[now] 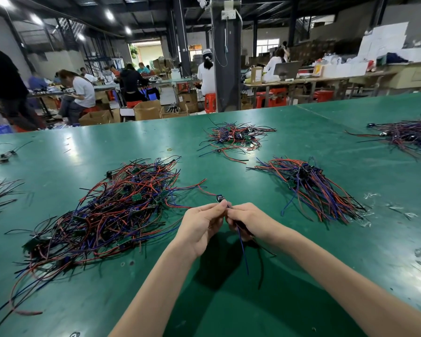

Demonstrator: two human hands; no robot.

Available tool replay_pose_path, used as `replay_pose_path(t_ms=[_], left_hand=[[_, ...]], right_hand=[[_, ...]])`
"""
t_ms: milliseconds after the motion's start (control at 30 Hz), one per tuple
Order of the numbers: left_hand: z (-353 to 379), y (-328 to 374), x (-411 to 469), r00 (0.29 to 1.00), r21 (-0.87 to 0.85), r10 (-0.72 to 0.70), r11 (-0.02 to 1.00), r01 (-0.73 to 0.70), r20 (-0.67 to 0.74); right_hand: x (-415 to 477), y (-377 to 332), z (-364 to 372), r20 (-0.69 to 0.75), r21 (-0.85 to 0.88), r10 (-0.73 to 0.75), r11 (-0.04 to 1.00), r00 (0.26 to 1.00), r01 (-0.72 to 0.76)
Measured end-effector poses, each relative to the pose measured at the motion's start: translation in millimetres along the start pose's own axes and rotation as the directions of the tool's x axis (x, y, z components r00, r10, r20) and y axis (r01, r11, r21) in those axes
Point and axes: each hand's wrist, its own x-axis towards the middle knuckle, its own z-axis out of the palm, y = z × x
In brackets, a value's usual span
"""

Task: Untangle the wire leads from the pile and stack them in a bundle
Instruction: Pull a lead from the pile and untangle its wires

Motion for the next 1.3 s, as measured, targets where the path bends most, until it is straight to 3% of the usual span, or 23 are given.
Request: replay_pose_path(t_ms=[233, 333, 567, 767, 1067, 1300], left_hand=[[1, -2, 0, 0.989, 0.006, 0.136, 0.991, -0.135, -0.060], [2, -4, -1, 0.974, 0.062, 0.215, 0.976, -0.211, -0.071], [-2, -2, 0, 0.998, -0.017, 0.026, 1.000, -0.025, 0.063], [-2, -5, 0, 0.993, 0.108, 0.095, 0.989, -0.101, 0.065], [-2, -9, 6, 0.955, 0.134, 0.294, 0.948, -0.289, -0.023], [1, -14, 8, 0.888, 0.289, 0.459, 0.856, -0.429, -0.041]], right_hand=[[-5, -5, -1, 0.048, 0.075, -0.030, 0.997, 0.998, 0.027], [-6, -5, 1, 0.059, 0.014, -0.049, 0.999, 0.997, 0.048], [-10, -10, -4, 0.146, -0.088, -0.063, 0.993, 0.987, 0.076], [-8, -8, -2, 0.113, -0.220, -0.055, 0.972, 0.992, 0.079], [-5, -7, 1, 0.078, 0.180, 0.004, 0.983, 0.997, -0.018], [-3, -7, 6, 0.007, 0.176, 0.005, 0.984, 1.000, -0.007]])
